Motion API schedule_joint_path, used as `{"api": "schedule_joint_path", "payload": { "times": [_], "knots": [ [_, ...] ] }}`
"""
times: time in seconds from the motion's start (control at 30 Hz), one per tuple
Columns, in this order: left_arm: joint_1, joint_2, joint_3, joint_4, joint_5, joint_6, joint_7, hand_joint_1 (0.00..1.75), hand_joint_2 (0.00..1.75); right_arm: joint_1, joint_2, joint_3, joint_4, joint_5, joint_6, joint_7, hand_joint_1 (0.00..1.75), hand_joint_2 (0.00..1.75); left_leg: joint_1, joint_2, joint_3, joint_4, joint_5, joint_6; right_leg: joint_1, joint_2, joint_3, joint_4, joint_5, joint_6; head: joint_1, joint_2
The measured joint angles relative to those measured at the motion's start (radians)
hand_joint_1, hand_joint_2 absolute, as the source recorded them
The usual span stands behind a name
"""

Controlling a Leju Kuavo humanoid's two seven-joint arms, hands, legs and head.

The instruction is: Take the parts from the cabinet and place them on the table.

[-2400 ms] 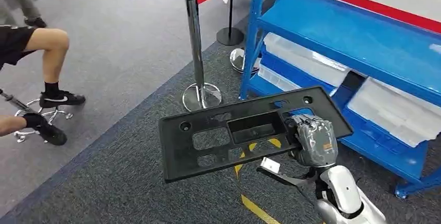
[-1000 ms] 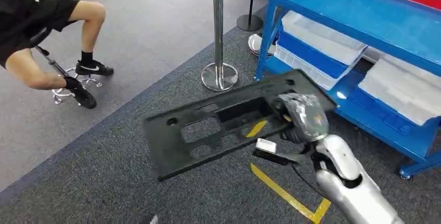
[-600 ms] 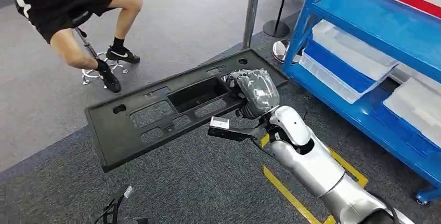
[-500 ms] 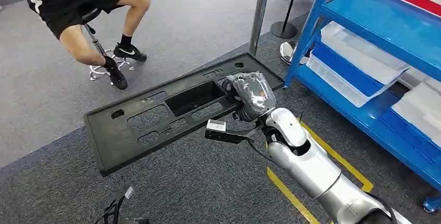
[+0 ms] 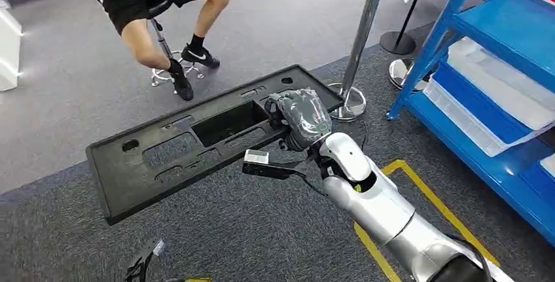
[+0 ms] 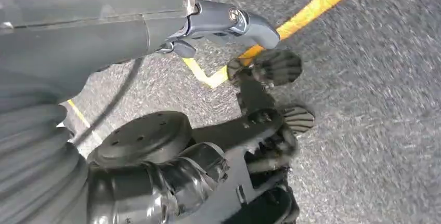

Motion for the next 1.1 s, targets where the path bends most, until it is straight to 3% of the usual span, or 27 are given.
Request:
{"api": "schedule_joint_path", "payload": {
  "times": [0.03, 0.07, 0.1, 0.2, 0.23, 0.27, 0.3, 0.37, 0.4, 0.43, 0.47, 0.5, 0.53, 0.57, 0.63, 0.7, 0.73, 0.77, 0.8, 0.87, 0.9, 0.93, 0.97, 1.0, 1.03, 1.07, 1.1],
  "knots": [
    [0.0, 0.0, 0.0, 0.0, 0.0, 0.002, -0.002, 0.0, 1.75, -0.002, 0.002, 0.0, 0.0, -0.001, 0.0, 0.0, 1.75, 1.75, 0.001, 0.029, 0.046, -0.089, 0.035, -0.003, -0.002, -0.01, 0.002, 0.005, -0.005, 0.007, 0.0, 0.0],
    [-0.002, -0.002, 0.0, 0.0, 0.0, 0.002, -0.003, 0.0, 1.75, -0.002, 0.002, 0.0, 0.0, -0.001, 0.0, 0.0, 1.75, 1.75, -0.016, 0.055, 0.056, -0.107, 0.015, 0.002, 0.006, -0.017, 0.002, 0.006, -0.008, 0.014, -0.001, 0.0],
    [-0.002, 0.0, 0.0, 0.0, 0.0, 0.003, -0.004, 0.0, 1.75, -0.004, 0.002, 0.0, 0.001, -0.003, 0.0, 0.0, 1.75, 1.75, -0.013, 0.04, 0.053, -0.112, 0.022, 0.018, 0.007, -0.023, 0.002, 0.007, -0.008, 0.021, 0.003, 0.0],
    [0.007, 0.0, 0.0, 0.0, 0.001, 0.005, -0.004, 0.0, 1.75, -0.005, 0.008, 0.002, 0.003, -0.004, 0.0, -0.001, 1.75, 1.75, -0.017, 0.012, 0.044, -0.108, 0.021, 0.039, 0.009, -0.049, 0.011, 0.001, -0.009, 0.039, 0.002, 0.0],
    [0.011, 0.0, 0.0, 0.0, 0.002, 0.005, -0.004, 0.0, 1.75, -0.006, 0.01, 0.002, 0.003, -0.005, 0.0, -0.001, 1.75, 1.75, -0.005, 0.001, 0.053, -0.118, 0.028, 0.05, 0.003, -0.036, 0.005, 0.008, -0.02, 0.047, 0.003, 0.0],
    [0.011, -0.001, 0.001, 0.0, 0.003, 0.005, -0.003, 0.0, 1.75, -0.007, 0.011, 0.004, 0.004, -0.005, 0.0, -0.002, 1.75, 1.75, -0.009, -0.007, 0.053, -0.119, 0.029, 0.054, 0.002, 0.008, -0.001, 0.035, -0.042, 0.046, 0.003, 0.0],
    [0.01, 0.0, 0.002, 0.0, 0.004, 0.005, -0.002, 0.0, 1.75, -0.008, 0.014, 0.005, 0.004, -0.006, 0.0, -0.003, 1.75, 1.75, -0.009, -0.015, 0.052, -0.118, 0.03, 0.063, 0.001, 0.043, -0.035, 0.113, -0.089, 0.042, 0.005, 0.0],
    [0.01, 0.0, 0.005, 0.0, 0.005, 0.005, -0.002, 0.0, 1.75, 0.0, 0.015, 0.008, 0.008, -0.005, 0.0, -0.002, 1.75, 1.75, -0.014, -0.038, 0.051, -0.117, 0.03, 0.067, 0.009, 0.064, -0.111, 0.272, -0.152, 0.038, 0.004, 0.0],
    [0.012, 0.0, 0.009, 0.0, 0.005, 0.004, -0.002, 0.0, 1.75, 0.007, 0.016, 0.012, 0.012, -0.003, -0.001, 0.002, 1.75, 1.75, -0.017, -0.054, 0.051, -0.115, 0.029, 0.068, 0.012, 0.067, -0.138, 0.321, -0.159, 0.035, 0.004, 0.0],
    [0.015, 0.001, 0.011, 0.0, 0.006, 0.004, -0.002, 0.0, 1.75, 0.012, 0.017, 0.015, 0.016, -0.002, -0.002, 0.006, 1.75, 1.75, -0.019, -0.066, 0.051, -0.113, 0.029, 0.068, 0.013, 0.068, -0.141, 0.318, -0.145, 0.031, 0.004, 0.0],
    [0.018, 0.002, 0.014, 0.0, 0.008, 0.004, -0.002, 0.0, 1.75, 0.018, 0.02, 0.016, 0.017, 0.001, -0.003, 0.007, 1.75, 1.75, -0.022, -0.084, 0.051, -0.109, 0.028, 0.069, 0.016, 0.07, -0.12, 0.263, -0.102, 0.023, 0.004, 0.0],
    [0.019, 0.003, 0.016, 0.0, 0.009, 0.004, -0.002, 0.0, 1.75, 0.019, 0.024, 0.016, 0.017, 0.003, -0.003, 0.008, 1.75, 1.75, -0.023, -0.099, 0.051, -0.105, 0.026, 0.069, 0.018, 0.077, -0.085, 0.184, -0.055, 0.016, 0.004, 0.0],
    [0.019, 0.003, 0.017, 0.0, 0.011, 0.003, -0.002, 0.0, 1.75, 0.018, 0.027, 0.016, 0.017, 0.003, -0.003, 0.008, 1.75, 1.75, -0.024, -0.113, 0.05, -0.1, 0.023, 0.067, 0.02, 0.104, -0.043, 0.09, -0.007, 0.007, 0.004, 0.0],
    [0.02, 0.001, 0.019, 0.0, 0.011, 0.003, -0.002, 0.0, 1.75, 0.018, 0.027, 0.016, 0.018, 0.003, -0.004, 0.008, 1.75, 1.75, -0.025, -0.124, 0.044, -0.096, 0.021, 0.064, 0.017, 0.16, -0.023, 0.05, -0.016, -0.002, 0.001, 0.0],
    [0.019, 0.007, 0.025, 0.0, 0.013, 0.002, -0.002, 0.0, 1.75, 0.02, 0.033, 0.017, 0.019, 0.003, -0.005, 0.011, 1.75, 1.75, -0.02, -0.146, 0.031, -0.091, 0.024, 0.054, 0.02, 0.146, -0.014, 0.03, -0.015, 0.003, 0.003, 0.0],
    [0.03, 0.009, 0.025, 0.0, 0.013, 0.002, -0.002, 0.0, 1.75, 0.018, 0.039, 0.019, 0.019, 0.004, -0.006, 0.014, 1.75, 1.75, -0.015, -0.17, 0.026, -0.098, 0.03, 0.039, 0.023, 0.125, -0.013, 0.028, -0.014, -0.002, 0.003, 0.0],
    [0.035, 0.014, 0.025, 0.001, 0.013, 0.003, -0.002, 0.0, 1.75, 0.018, 0.046, 0.019, 0.019, 0.004, -0.006, 0.014, 1.75, 1.75, -0.014, -0.167, 0.022, -0.093, 0.024, 0.035, 0.008, 0.11, -0.006, 0.012, -0.007, -0.01, 0.003, 0.0],
    [0.038, 0.011, 0.025, 0.001, 0.013, 0.002, -0.001, 0.0, 1.75, 0.019, 0.05, 0.019, 0.019, 0.004, -0.007, 0.013, 1.75, 1.75, -0.022, -0.095, 0.015, -0.071, 0.01, 0.028, 0.011, 0.101, 0.001, 0.005, -0.005, -0.013, -0.002, 0.0],
    [0.034, 0.013, 0.025, 0.001, 0.013, 0.002, -0.001, 0.0, 1.75, 0.017, 0.052, 0.02, 0.019, 0.004, -0.008, 0.012, 1.75, 1.75, -0.021, -0.049, -0.013, -0.014, -0.023, 0.02, 0.013, 0.087, 0.004, 0.003, -0.005, -0.018, -0.004, 0.0],
    [0.026, 0.013, 0.025, 0.001, 0.013, 0.002, -0.002, 0.0, 1.75, 0.019, 0.052, 0.021, 0.02, 0.004, -0.009, 0.013, 1.75, 1.75, -0.014, -0.02, -0.093, 0.141, -0.091, 0.009, 0.015, 0.055, 0.005, 0.004, -0.009, -0.019, -0.004, 0.0],
    [0.026, 0.013, 0.025, 0.001, 0.013, 0.002, -0.002, 0.0, 1.75, 0.022, 0.052, 0.022, 0.022, 0.004, -0.009, 0.013, 1.75, 1.75, -0.01, -0.018, -0.122, 0.196, -0.103, 0.005, 0.015, 0.041, 0.005, 0.004, -0.011, -0.018, -0.004, 0.0],
    [0.028, 0.013, 0.025, 0.001, 0.013, 0.002, -0.002, 0.0, 1.75, 0.024, 0.052, 0.024, 0.023, 0.004, -0.009, 0.013, 1.75, 1.75, -0.007, -0.017, -0.128, 0.203, -0.092, 0.002, 0.015, 0.027, 0.006, 0.005, -0.013, -0.017, -0.004, 0.0],
    [0.03, 0.014, 0.025, 0.001, 0.013, 0.003, -0.002, 0.0, 1.75, 0.025, 0.053, 0.025, 0.023, 0.004, -0.009, 0.013, 1.75, 1.75, -0.006, -0.014, -0.105, 0.155, -0.057, 0.0, 0.015, 0.013, 0.008, 0.005, -0.016, -0.014, -0.004, 0.0],
    [0.03, 0.016, 0.025, 0.001, 0.013, 0.002, -0.002, 0.0, 1.75, 0.024, 0.055, 0.025, 0.023, 0.004, -0.009, 0.013, 1.75, 1.75, -0.006, -0.006, -0.061, 0.075, -0.014, 0.001, 0.015, 0.001, 0.011, 0.006, -0.019, -0.011, -0.004, 0.0],
    [0.03, 0.017, 0.025, 0.001, 0.013, 0.002, -0.002, 0.0, 1.75, 0.023, 0.055, 0.025, 0.023, 0.004, -0.01, 0.013, 1.75, 1.75, -0.007, 0.016, -0.007, -0.023, 0.029, 0.004, 0.015, -0.011, 0.017, 0.006, -0.023, -0.008, -0.004, 0.0],
    [0.028, 0.018, 0.025, 0.001, 0.013, 0.002, -0.002, 0.0, 1.75, 0.022, 0.056, 0.025, 0.023, 0.004, -0.01, 0.013, 1.75, 1.75, -0.013, 0.061, 0.032, -0.103, 0.038, 0.009, 0.016, -0.023, 0.024, 0.006, -0.027, -0.003, -0.004, 0.0],
    [0.027, 0.018, 0.025, 0.001, 0.013, 0.002, -0.002, 0.0, 1.75, 0.02, 0.056, 0.025, 0.023, 0.004, -0.01, 0.013, 1.75, 1.75, -0.026, 0.066, 0.039, -0.106, 0.03, 0.024, 0.024, -0.032, 0.025, 0.004, -0.03, 0.002, -0.004, 0.0]
  ]
}}
